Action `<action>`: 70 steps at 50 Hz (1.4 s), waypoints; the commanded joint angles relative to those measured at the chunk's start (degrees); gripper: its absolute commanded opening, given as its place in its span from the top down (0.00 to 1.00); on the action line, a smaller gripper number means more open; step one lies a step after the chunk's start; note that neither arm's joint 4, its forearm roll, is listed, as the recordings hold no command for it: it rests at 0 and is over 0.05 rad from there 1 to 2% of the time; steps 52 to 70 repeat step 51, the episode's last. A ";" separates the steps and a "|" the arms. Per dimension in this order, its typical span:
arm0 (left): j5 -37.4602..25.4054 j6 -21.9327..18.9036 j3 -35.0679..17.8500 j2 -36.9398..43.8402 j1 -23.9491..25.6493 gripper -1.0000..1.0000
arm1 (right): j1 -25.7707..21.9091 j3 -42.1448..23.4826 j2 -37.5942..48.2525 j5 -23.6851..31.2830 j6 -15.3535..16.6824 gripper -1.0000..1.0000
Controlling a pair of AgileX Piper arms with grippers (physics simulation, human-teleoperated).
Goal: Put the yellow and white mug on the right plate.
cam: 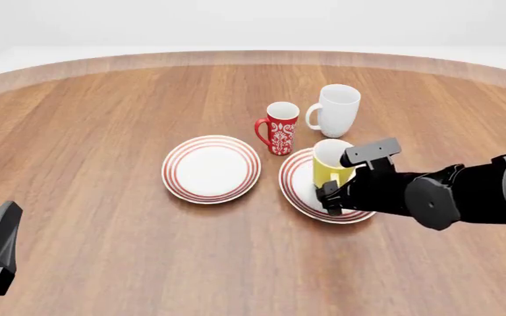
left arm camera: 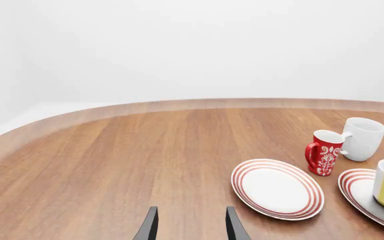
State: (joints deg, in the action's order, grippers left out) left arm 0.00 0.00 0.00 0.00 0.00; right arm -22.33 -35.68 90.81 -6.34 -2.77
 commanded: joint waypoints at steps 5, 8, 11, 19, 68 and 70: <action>0.00 0.00 0.00 0.00 0.00 0.00 | -0.39 2.86 -6.64 2.68 -0.45 0.00; 0.00 0.00 0.00 0.00 0.00 0.00 | -0.42 2.79 -9.78 5.43 -0.25 0.00; 0.00 0.00 0.00 0.00 0.00 0.00 | -0.86 2.94 -11.83 6.90 -0.37 0.00; 0.00 0.00 0.00 0.00 0.00 0.00 | -1.61 3.46 -18.97 10.94 0.10 0.00; 0.00 0.00 0.00 0.00 0.00 0.00 | -0.77 1.43 -34.38 20.31 2.75 0.00; 0.00 0.00 0.00 0.00 0.00 0.00 | -0.77 1.43 -34.38 20.31 2.75 0.00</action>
